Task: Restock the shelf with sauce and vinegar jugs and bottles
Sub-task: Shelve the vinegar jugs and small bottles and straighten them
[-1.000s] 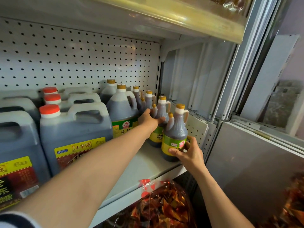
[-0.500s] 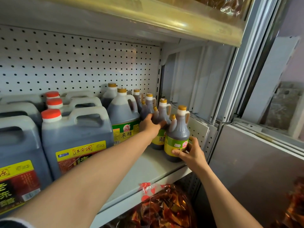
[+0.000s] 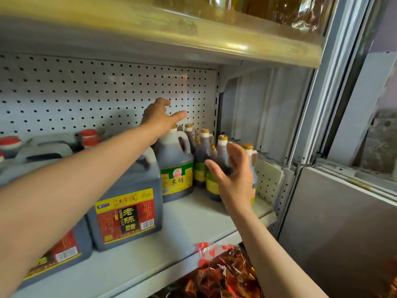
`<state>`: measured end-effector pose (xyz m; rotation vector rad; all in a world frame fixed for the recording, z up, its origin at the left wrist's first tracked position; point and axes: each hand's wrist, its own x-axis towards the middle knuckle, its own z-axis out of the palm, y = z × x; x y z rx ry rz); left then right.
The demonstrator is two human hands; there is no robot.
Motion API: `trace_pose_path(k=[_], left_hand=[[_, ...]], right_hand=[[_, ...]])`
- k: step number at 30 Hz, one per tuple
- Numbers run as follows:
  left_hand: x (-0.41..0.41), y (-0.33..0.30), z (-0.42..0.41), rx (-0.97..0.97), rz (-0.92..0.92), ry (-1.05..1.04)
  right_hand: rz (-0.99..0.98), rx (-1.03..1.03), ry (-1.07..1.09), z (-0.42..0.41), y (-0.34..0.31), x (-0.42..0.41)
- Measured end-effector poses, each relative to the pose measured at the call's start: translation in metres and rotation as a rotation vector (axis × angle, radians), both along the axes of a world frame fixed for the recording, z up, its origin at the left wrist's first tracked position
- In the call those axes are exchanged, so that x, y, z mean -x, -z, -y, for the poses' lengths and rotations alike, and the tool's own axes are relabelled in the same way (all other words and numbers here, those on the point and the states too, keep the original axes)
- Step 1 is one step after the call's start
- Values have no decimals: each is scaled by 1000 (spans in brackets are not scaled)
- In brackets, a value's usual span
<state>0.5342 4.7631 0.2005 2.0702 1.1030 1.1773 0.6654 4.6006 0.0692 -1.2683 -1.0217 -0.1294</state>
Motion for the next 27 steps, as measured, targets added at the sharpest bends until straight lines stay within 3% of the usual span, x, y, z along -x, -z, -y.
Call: trace_pose_path(k=[4,8,13,23,27], left_hand=[[11,-2,-29,152,-202,-39],[14,5,-49,294,-243,36],[7,6,-54,231,-409,84],[4,12,-56,104,-479,44],[2,3,-62,162,-482,44]], right_hand=[[-64,237,-222,-43,13,16],[-187,370,-309,-75,26,24],[-203,390,-355,-97,30,26],[-152,406,-355,-102,30,20],[-91,169,-236,-96,-24,10]])
